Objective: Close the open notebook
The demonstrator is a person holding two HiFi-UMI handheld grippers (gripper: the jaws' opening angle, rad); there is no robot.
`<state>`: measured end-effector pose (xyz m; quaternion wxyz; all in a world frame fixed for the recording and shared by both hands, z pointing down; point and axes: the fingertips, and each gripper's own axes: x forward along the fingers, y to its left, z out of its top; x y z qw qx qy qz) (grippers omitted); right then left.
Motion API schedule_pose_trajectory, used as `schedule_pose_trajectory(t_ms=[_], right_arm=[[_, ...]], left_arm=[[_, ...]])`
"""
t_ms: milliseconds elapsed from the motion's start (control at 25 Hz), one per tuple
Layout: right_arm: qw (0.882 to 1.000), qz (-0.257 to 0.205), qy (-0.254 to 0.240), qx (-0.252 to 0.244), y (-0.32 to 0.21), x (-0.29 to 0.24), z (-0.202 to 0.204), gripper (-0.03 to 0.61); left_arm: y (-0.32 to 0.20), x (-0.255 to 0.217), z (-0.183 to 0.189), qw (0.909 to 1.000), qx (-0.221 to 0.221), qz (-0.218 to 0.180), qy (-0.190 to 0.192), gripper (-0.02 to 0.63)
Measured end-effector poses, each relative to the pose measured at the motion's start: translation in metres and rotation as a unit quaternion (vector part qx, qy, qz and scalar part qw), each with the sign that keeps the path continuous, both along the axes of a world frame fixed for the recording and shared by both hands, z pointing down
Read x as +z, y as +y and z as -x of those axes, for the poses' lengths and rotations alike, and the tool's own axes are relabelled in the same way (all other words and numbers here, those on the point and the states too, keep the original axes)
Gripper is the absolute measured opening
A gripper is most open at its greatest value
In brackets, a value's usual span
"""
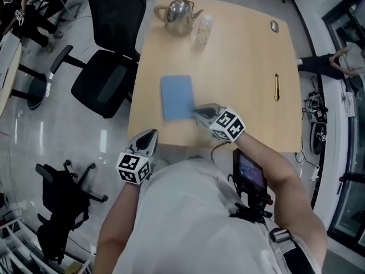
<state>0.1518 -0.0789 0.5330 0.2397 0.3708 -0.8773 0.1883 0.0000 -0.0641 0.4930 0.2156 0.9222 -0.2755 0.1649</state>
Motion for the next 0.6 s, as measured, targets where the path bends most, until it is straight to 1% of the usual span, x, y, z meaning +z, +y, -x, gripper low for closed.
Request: schedule_pose_trajectory(t_ms=[160,320,440,600], right_arm=[[0.999,-0.027,-0.030,0.027,0.021,-0.019,-0.018,0.017],[0.995,-0.044,-0.060,0.064,0.032,-0.031,-0.032,0.017],[0.993,-0.049,-0.069,0.087,0.033,-0.033,-0.038,0.017],[0.990,-0.050,-0.078,0.102,0.034,-0.032,-0.038,0.017]], left_arm=[[-0.001,0.001,-0.011,0.9999,0.011,0.000,0.002,0.009],[-0.002,0.003,-0.021,0.9998,0.019,0.000,0.002,0.009],[-0.005,0.003,-0.027,0.9997,0.025,0.000,0.003,0.009],[-0.006,0.003,-0.031,0.9994,0.034,0.000,0.001,0.009]])
